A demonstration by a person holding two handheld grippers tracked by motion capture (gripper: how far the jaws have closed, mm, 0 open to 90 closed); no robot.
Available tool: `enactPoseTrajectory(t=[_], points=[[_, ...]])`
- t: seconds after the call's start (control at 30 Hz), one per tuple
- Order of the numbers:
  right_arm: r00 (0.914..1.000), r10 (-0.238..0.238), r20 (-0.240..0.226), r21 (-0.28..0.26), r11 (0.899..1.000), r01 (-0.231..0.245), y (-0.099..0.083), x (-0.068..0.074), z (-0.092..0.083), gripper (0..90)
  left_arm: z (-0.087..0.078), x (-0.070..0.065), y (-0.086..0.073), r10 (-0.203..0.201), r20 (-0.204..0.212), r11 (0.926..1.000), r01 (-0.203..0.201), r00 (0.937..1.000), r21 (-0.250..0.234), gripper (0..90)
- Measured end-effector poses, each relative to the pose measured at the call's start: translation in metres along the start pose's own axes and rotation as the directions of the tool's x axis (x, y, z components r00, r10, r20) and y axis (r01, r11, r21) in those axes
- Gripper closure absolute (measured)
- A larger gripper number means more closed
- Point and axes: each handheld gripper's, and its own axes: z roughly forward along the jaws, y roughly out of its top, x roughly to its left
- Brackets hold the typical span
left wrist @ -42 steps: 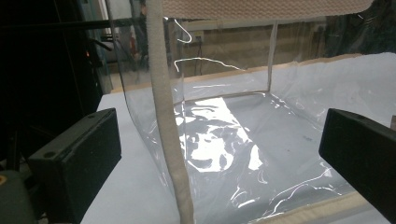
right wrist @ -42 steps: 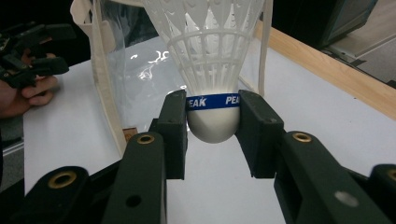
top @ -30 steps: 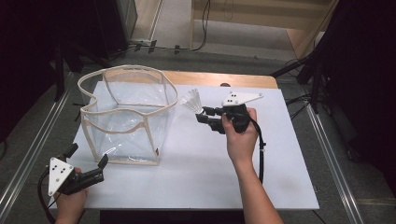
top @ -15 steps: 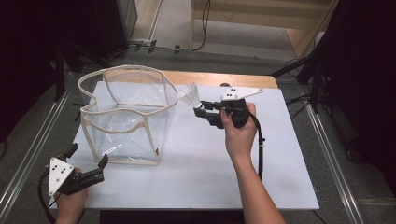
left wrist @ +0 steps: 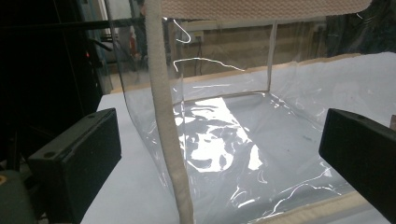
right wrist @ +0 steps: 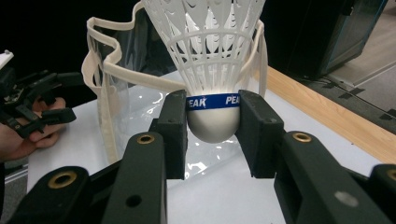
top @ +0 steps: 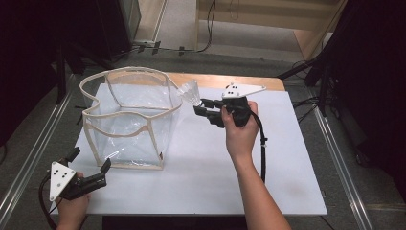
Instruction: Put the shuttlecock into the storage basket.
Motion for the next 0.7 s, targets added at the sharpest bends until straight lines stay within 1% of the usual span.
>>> enactPoseTrajectory(t=[0.13, 0.7], points=[[1.0, -0.005, -0.008, -0.01, 1.0, 0.005, 0.005, 0.002, 0.005, 62.8, 0.0, 0.0, 0.0, 0.0, 0.001, 1.0, 0.0, 1.0, 0.0, 0.0], [0.9994, -0.014, -0.032, -0.014, 1.0, 0.013, 0.017, 0.004, 0.024, 62.8, 0.0, 0.001, 0.0, -0.002, 0.005, 1.0, 0.002, 1.0, -0.002, 0.0]])
